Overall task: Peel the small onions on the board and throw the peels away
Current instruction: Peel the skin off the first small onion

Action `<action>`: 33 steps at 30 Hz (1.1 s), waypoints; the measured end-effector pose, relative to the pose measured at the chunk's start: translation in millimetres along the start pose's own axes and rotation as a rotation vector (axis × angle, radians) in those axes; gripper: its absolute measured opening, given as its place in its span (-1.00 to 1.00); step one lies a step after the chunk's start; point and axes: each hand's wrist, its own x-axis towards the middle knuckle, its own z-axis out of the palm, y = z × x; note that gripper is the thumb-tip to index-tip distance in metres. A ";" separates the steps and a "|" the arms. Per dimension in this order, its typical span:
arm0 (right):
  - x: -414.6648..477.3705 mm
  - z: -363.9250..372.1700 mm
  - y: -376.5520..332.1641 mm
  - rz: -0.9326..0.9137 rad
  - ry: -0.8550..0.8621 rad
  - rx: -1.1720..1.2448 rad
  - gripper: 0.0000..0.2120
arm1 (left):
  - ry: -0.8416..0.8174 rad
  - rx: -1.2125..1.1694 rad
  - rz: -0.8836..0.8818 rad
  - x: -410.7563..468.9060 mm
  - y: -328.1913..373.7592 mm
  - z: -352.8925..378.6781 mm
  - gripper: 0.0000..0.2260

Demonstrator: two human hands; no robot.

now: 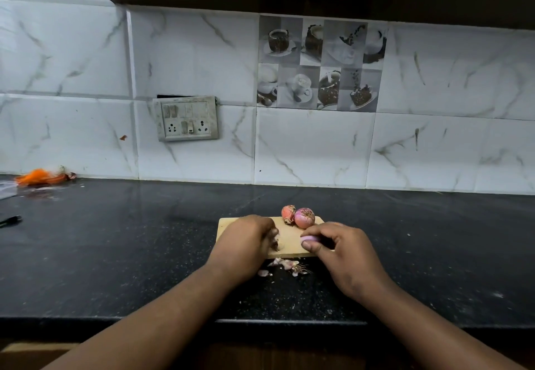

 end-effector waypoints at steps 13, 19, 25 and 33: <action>3.9 -6.3 1.8 0.401 0.024 0.914 -0.81 | 0.023 0.046 0.155 -6.0 11.4 7.9 -0.79; 2.4 -5.2 3.2 0.430 -0.050 1.006 -0.76 | 0.045 0.028 0.191 -5.0 16.7 7.5 -0.75; 3.0 -3.3 2.8 0.392 -0.081 0.977 -0.75 | 0.024 -0.006 0.178 -4.1 15.6 9.6 -0.77; 0.5 0.1 -2.5 0.309 -0.131 0.751 -0.75 | -0.016 -0.017 0.195 -3.6 16.5 9.6 -0.83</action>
